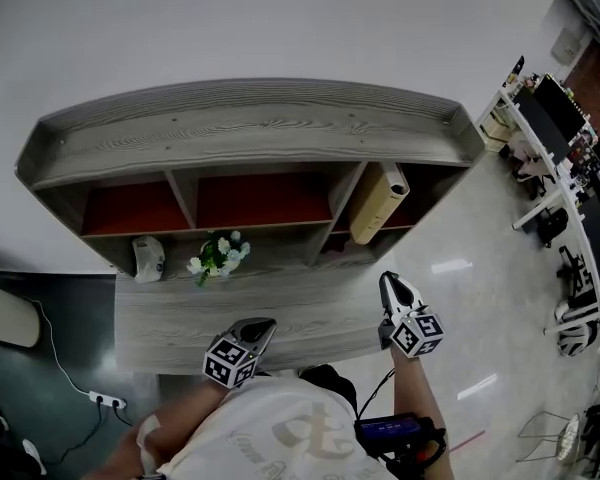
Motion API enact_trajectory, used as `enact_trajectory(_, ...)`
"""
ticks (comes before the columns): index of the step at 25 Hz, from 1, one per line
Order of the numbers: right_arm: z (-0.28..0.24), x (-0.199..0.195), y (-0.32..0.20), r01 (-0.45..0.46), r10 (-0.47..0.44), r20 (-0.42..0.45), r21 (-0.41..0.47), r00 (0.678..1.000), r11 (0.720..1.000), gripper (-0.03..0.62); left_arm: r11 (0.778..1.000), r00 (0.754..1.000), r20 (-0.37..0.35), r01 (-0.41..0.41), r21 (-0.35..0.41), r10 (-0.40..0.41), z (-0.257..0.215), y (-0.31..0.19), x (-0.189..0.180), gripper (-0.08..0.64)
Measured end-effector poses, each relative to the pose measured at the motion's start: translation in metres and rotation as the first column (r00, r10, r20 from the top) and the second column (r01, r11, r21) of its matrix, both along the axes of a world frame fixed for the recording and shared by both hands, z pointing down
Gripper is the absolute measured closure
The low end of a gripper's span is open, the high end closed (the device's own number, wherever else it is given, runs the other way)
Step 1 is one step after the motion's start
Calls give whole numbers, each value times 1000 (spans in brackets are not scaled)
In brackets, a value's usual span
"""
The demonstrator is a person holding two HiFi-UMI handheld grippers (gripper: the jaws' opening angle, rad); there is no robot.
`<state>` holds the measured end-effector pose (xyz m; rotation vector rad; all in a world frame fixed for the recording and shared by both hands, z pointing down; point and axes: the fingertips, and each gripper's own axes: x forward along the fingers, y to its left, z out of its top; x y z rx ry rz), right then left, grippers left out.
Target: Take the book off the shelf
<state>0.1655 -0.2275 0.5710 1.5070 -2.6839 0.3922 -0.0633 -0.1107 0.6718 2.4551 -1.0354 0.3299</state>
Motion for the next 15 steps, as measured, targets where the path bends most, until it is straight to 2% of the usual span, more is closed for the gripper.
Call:
enact_trajectory(2, -9, 0, -8, 0, -1, 9, 17, 1000, 1000, 561, 1000, 1000, 0, 4, 1, -4, 1, -1, -2, 552)
enact_trajectory(3, -14, -2, -12, 6, -6, 9, 25, 1000, 1000, 536, 1000, 1000, 0, 7, 3, -7, 1, -2, -3, 552)
enact_trajectory(4, -18, -5, -15, 16, -16, 2, 35, 1000, 999, 512, 1000, 1000, 1, 12, 4, -12, 1, -3, -5, 552)
enact_trajectory(6, -26, -15, -18, 46, -44, -34, 59, 998, 997, 511, 1000, 1000, 0, 26, 5, -26, 0, -3, -9, 552)
enact_trajectory(8, -33, -26, -21, 70, -66, -60, 76, 996, 995, 458, 999, 999, 0, 40, 4, -40, 0, -2, -12, 553)
enact_trajectory(11, -44, -35, -31, 62, -56, -64, 99, 996, 993, 413, 998, 998, 1, 56, 5, -56, -1, -2, -17, 552)
enact_trajectory(14, -51, -40, -41, 44, -37, -66, 113, 997, 993, 406, 997, 997, 0, 72, 9, -72, -3, 1, -21, 552)
enact_trajectory(15, -53, -41, -45, 42, -35, -68, 113, 997, 993, 362, 997, 997, -1, 80, 10, -80, -3, 2, -23, 552)
